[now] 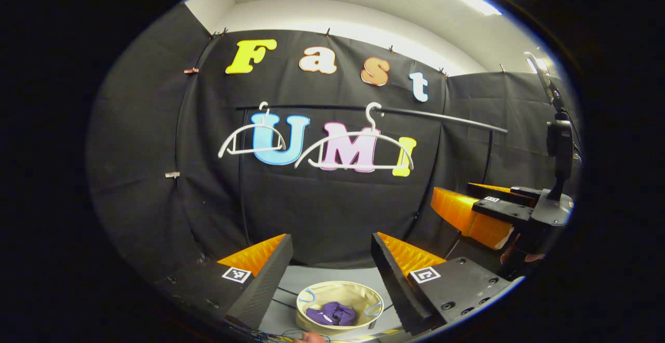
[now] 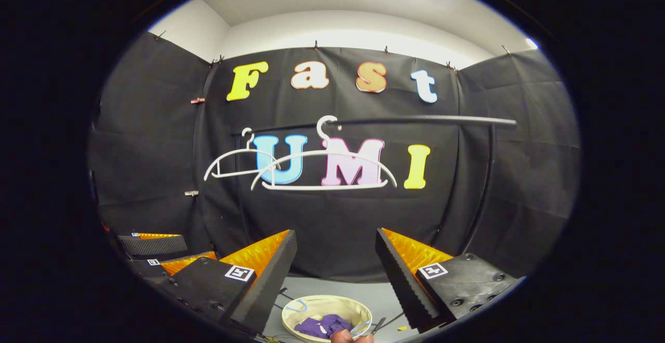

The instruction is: Grasp the clothes on the hanger with both hands and then place them into the laundry hamper below.

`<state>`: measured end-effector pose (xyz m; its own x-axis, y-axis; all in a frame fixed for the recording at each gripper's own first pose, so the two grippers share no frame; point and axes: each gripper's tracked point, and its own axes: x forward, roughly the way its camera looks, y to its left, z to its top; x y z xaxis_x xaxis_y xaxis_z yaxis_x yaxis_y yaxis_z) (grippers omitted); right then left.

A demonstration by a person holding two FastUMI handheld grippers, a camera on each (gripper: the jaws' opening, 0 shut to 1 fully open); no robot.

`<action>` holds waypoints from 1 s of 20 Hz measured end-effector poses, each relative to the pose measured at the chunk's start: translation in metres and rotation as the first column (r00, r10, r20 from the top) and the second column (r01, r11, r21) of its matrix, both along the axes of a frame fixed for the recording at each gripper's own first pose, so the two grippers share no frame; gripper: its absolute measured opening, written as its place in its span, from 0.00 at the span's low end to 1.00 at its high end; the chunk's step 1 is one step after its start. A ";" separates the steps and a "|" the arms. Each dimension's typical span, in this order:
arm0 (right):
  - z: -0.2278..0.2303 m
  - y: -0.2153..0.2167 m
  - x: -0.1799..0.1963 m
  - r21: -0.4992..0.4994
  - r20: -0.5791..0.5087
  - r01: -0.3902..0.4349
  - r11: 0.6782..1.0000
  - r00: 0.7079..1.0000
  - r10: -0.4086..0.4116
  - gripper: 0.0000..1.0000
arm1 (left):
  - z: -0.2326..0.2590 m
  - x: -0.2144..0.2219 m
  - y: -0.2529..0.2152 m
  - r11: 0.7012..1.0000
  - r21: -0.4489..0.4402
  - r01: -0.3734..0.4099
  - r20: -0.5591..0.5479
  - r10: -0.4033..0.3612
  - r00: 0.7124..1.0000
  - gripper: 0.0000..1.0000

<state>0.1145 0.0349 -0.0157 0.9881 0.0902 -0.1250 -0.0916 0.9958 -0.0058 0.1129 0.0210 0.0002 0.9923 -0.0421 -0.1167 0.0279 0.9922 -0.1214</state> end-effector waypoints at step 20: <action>0.080 -0.005 -0.039 0.028 0.201 -0.039 0.999 0.979 0.032 0.99 | 0.093 -0.046 -0.030 0.999 0.042 -0.029 0.175 0.022 0.984 0.95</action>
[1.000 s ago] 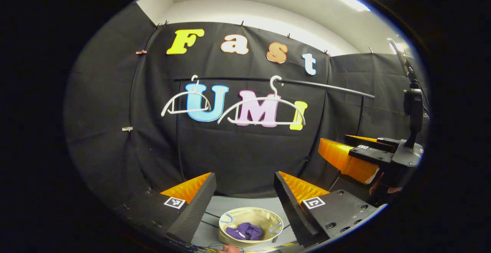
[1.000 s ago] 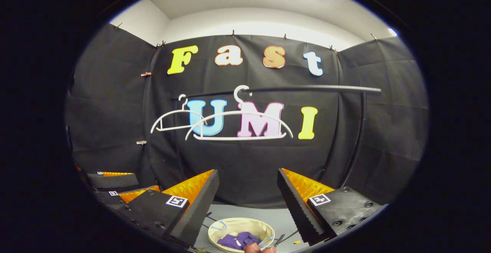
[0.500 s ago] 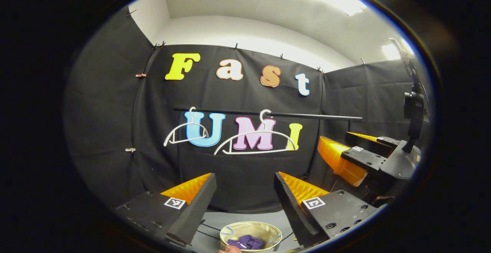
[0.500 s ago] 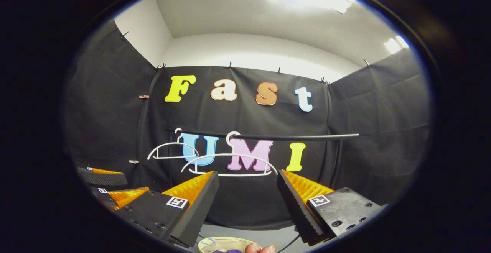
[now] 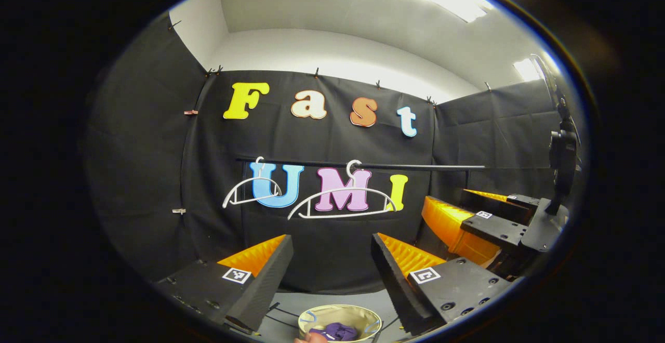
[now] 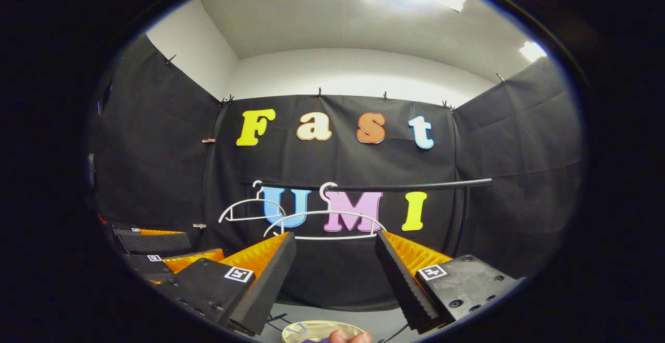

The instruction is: Grasp the clothes on the hanger with both hands and then place them into the laundry hamper below.

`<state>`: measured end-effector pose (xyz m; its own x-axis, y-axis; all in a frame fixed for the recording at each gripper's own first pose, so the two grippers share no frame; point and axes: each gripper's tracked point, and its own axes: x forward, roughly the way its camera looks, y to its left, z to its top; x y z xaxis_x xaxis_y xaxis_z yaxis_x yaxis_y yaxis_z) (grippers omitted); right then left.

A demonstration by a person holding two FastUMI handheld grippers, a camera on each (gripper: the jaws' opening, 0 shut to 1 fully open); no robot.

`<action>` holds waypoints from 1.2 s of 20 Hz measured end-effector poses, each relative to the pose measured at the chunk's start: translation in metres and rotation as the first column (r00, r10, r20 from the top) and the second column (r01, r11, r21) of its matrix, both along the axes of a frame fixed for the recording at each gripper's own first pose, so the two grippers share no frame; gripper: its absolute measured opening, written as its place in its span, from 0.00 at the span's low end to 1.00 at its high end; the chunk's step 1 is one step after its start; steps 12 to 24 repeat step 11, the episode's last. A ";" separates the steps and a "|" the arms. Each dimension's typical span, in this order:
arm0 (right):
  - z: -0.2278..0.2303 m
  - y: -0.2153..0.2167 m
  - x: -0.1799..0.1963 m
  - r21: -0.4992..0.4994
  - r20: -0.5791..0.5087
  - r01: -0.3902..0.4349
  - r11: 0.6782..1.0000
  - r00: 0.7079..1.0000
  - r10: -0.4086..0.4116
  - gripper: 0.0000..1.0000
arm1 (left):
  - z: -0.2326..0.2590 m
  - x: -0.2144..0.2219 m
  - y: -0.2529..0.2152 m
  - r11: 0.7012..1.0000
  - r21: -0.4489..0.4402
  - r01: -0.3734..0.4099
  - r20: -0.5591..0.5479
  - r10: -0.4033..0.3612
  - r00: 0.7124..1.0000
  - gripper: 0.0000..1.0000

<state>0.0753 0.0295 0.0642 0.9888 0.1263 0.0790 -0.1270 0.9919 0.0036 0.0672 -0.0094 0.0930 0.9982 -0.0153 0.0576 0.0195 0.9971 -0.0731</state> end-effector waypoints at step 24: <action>-0.005 0.001 -0.001 0.018 -0.037 0.001 1.000 0.999 0.000 0.98 | 0.002 -0.010 -0.002 1.000 0.002 -0.011 -0.005 0.011 1.000 0.95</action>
